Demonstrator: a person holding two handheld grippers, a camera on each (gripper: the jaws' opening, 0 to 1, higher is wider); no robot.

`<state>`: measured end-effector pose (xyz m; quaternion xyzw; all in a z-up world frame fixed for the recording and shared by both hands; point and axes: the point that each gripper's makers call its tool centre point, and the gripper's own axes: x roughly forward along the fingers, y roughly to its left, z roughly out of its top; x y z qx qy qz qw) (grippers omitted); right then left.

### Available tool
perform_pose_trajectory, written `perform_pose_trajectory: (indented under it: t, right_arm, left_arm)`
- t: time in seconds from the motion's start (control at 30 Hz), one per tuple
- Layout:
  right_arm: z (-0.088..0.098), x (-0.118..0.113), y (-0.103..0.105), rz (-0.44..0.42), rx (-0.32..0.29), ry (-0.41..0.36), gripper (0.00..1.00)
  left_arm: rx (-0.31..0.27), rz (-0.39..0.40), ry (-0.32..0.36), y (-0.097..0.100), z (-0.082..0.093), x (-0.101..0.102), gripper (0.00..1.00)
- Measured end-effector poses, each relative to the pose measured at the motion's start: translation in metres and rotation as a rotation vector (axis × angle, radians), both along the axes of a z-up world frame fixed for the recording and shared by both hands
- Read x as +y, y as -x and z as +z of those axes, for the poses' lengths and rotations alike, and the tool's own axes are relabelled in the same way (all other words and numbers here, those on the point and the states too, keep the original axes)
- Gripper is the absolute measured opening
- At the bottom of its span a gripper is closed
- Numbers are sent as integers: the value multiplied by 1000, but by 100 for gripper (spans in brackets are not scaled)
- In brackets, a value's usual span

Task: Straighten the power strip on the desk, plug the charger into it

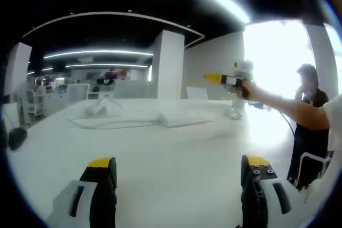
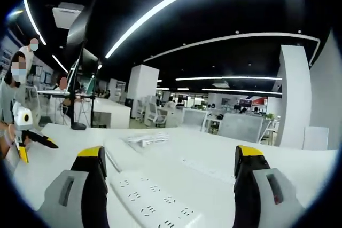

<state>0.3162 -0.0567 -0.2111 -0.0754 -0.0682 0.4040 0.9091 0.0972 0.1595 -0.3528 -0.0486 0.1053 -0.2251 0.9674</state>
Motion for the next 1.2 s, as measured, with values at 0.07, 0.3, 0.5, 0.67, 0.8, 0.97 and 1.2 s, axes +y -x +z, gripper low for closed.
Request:
perform_pose_trajectory:
  t: [0.07, 0.3, 0.5, 0.67, 0.8, 0.97, 1.2]
  right_arm:
    - [-3, -4, 0, -23, -1, 16, 100]
    - [-8, -21, -2, -93, -1, 8, 100]
    - [-7, -43, -7, -168, -10, -32, 100]
    - [-3, -70, -17, -250, -5, -88, 100]
    - [-2, -91, -25, -312, -20, -97, 100]
    - [-6, -109, -28, -370, 1, -130, 99]
    - [-12, -128, -28, -445, -15, -116, 99]
  left_arm:
    - [1, 0, 2, 0, -1, 0, 99]
    - [1, -4, 7, -1, -1, -1, 99]
    - [1, -7, 9, -2, -1, -2, 99]
    - [3, -3, 9, -2, -3, -1, 99]
    - [1, 5, 17, -3, -3, 0, 99]
    - [-9, 6, 26, -3, -1, 0, 99]
    - [-27, 20, 33, -4, 3, 2, 99]
